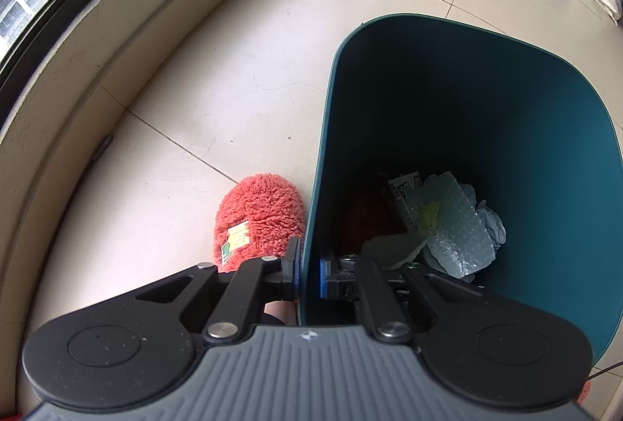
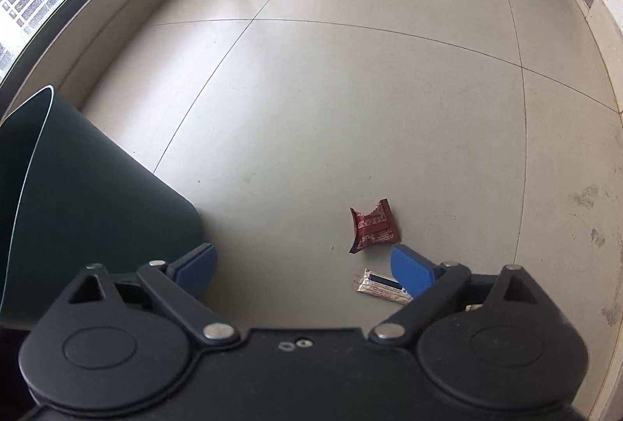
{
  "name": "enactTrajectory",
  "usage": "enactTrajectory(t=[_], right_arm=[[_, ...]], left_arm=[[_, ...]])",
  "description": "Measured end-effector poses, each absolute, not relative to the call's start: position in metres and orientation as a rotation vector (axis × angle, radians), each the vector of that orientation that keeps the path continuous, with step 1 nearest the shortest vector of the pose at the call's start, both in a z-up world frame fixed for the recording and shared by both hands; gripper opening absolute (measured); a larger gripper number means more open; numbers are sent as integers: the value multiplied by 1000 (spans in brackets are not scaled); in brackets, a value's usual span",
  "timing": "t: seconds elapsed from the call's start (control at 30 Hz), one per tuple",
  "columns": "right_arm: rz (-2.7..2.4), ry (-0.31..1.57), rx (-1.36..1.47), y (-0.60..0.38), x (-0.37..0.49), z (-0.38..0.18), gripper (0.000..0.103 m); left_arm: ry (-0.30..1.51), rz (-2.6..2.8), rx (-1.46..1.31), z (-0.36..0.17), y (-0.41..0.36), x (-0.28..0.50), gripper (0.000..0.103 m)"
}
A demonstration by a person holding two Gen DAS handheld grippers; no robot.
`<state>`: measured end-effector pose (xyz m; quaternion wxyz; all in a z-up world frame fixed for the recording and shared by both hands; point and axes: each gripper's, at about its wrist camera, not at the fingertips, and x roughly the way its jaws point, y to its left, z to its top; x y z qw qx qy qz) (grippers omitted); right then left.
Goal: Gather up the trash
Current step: 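Move the right gripper to the red wrapper and close on it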
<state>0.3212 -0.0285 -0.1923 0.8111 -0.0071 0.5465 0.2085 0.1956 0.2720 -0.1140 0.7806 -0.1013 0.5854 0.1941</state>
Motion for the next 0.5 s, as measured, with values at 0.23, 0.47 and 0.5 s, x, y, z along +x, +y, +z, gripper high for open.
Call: enactTrajectory(t=[0.23,0.47,0.5], right_arm=[[388,1243,-60,-16,358,-269,100],[325,1321,-100,-21,386,-328,99],[321,1323,-109,-21,388,-332,99]], left_arm=[[1271,421,-189,-116,269,197,9],[1284,437,-162,-117,265,201,10],[1286,441,-157,-118,264,201,10]])
